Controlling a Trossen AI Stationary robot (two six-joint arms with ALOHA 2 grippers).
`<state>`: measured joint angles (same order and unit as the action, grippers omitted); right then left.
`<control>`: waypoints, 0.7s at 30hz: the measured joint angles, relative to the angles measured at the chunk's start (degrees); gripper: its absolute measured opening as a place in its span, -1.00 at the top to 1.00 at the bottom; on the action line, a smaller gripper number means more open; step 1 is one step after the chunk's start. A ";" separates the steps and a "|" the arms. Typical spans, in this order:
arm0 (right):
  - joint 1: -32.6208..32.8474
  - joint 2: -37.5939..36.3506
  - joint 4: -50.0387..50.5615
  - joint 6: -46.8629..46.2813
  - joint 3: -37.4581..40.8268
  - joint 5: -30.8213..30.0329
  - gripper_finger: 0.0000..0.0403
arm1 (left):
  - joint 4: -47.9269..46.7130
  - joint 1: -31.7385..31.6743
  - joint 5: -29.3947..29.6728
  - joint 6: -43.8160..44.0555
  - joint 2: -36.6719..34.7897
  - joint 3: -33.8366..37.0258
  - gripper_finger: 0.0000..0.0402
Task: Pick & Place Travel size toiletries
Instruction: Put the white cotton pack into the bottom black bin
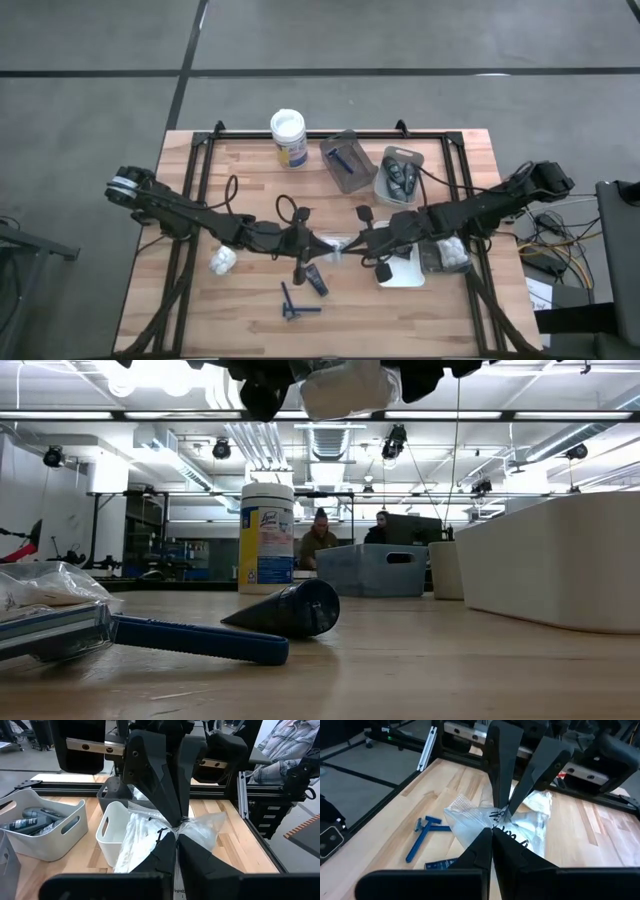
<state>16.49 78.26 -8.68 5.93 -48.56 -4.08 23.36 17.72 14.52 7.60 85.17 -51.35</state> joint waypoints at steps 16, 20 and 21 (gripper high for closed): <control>0.00 -0.64 3.01 -3.25 0.02 0.02 0.96 | -2.33 0.02 0.07 -1.62 -0.02 0.02 0.27; 0.00 -1.91 5.09 -3.84 0.02 0.00 0.96 | -3.00 0.00 0.07 -2.49 -0.02 0.04 0.15; 0.00 -2.30 5.66 -3.90 0.02 -0.01 0.96 | -3.46 0.02 0.07 -3.10 -0.12 0.04 0.13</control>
<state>16.49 75.96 -3.02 2.04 -48.53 -4.08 19.90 17.73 14.59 4.50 85.05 -51.31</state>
